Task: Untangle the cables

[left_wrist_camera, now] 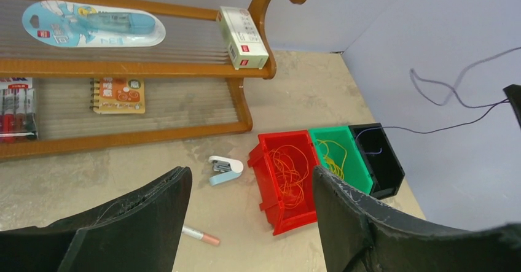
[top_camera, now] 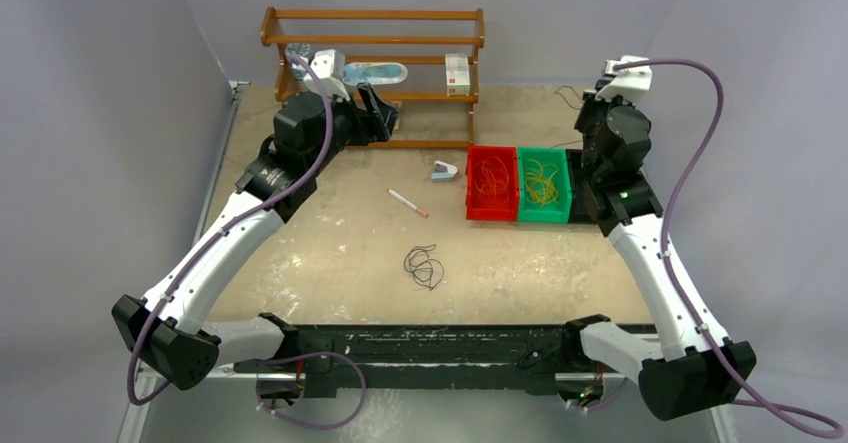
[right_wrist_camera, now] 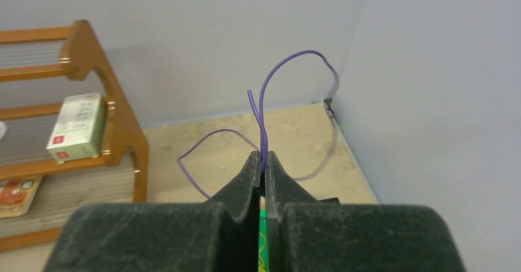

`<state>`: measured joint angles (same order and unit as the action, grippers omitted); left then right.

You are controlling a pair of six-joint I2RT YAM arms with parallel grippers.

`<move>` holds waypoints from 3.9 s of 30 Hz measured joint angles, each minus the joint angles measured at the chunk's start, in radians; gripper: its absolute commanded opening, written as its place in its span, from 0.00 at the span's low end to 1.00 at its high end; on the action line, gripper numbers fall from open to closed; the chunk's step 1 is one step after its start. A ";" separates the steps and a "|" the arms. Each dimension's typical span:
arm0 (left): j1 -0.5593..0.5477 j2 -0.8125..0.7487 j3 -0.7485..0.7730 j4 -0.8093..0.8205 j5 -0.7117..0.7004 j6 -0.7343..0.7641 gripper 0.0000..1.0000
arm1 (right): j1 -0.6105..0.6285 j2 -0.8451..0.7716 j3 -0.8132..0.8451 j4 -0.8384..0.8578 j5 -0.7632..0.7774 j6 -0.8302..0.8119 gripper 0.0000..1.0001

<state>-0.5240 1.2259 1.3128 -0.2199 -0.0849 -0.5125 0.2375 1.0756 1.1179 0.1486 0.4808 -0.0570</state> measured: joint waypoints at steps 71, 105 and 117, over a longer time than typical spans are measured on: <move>0.000 0.051 -0.073 -0.051 0.031 0.007 0.65 | -0.401 0.499 -0.205 0.043 -0.496 0.461 0.00; 0.000 0.090 -0.126 -0.067 0.026 -0.003 0.63 | -0.402 0.671 -0.132 0.010 -0.578 0.445 0.00; 0.000 0.095 -0.126 -0.067 0.017 -0.003 0.63 | -0.402 0.507 -0.137 -0.027 -0.565 0.433 0.23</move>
<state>-0.5240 1.3212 1.1866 -0.2871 -0.0681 -0.5159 -0.1646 1.5826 0.9813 0.1219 -0.0845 0.3759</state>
